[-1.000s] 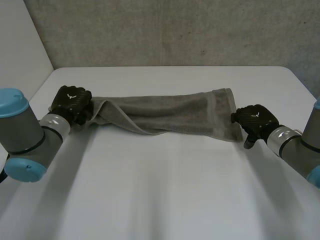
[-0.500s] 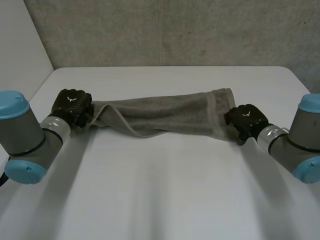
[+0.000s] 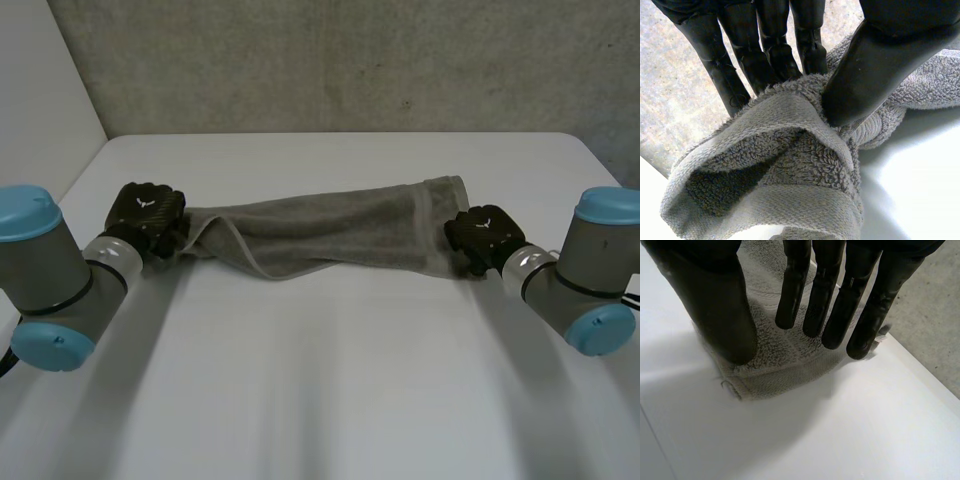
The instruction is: Fold the towel.
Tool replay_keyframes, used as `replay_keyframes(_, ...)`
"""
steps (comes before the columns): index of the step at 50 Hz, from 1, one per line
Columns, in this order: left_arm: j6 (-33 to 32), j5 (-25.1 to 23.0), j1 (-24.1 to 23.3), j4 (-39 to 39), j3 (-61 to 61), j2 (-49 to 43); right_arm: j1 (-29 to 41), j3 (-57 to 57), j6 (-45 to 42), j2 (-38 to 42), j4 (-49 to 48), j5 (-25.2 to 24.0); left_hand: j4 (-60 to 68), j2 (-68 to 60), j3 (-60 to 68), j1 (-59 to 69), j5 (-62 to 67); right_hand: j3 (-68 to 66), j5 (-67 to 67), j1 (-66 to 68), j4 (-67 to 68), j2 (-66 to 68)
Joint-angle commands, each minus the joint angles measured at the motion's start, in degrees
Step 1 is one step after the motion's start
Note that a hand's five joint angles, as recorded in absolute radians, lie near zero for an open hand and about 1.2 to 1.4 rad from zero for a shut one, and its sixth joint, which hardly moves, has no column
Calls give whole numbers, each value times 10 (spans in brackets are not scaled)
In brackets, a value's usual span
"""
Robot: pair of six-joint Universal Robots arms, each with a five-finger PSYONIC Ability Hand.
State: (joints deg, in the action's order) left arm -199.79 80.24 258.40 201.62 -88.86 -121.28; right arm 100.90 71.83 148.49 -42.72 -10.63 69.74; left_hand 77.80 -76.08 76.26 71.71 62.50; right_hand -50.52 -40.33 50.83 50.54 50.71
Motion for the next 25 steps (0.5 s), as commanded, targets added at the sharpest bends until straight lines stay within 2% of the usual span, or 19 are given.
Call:
replay_keyframes(1, 0, 1, -1, 0, 0, 1, 0, -13, 0, 12, 2, 2, 22, -39, 37, 83, 75, -15, -16, 11, 14, 13)
replay_keyframes(5, 0, 1, 0, 0, 0, 2, 0, -16, 0, 16, 2, 2, 22, -39, 37, 83, 75, -28, -30, 25, 28, 26)
replay_keyframes(9, 0, 1, -1, 0, 0, 3, 0, -19, -1, 19, 5, 1, 22, -39, 37, 83, 75, -147, -149, 144, 147, 145)
replay_keyframes(13, 0, 2, -1, 0, 0, 3, 0, -18, -2, 19, 5, 1, 22, -39, 37, 83, 75, -173, -175, 170, 172, 171)
replay_keyframes(17, 0, 2, -1, 0, 0, 4, 0, -18, -1, 22, 6, 1, 22, -39, 37, 83, 75, -77, -79, 74, 77, 75)
replay_keyframes(22, 1, 2, -1, 0, 0, 4, 0, -18, -1, 22, 6, 1, 22, -39, 37, 83, 75, -53, -55, 50, 53, 51)
replay_keyframes(25, 1, 2, -1, 0, 0, 4, 0, -19, -1, 21, 6, 2, 22, -39, 37, 83, 75, 10, 8, -13, -11, -12)
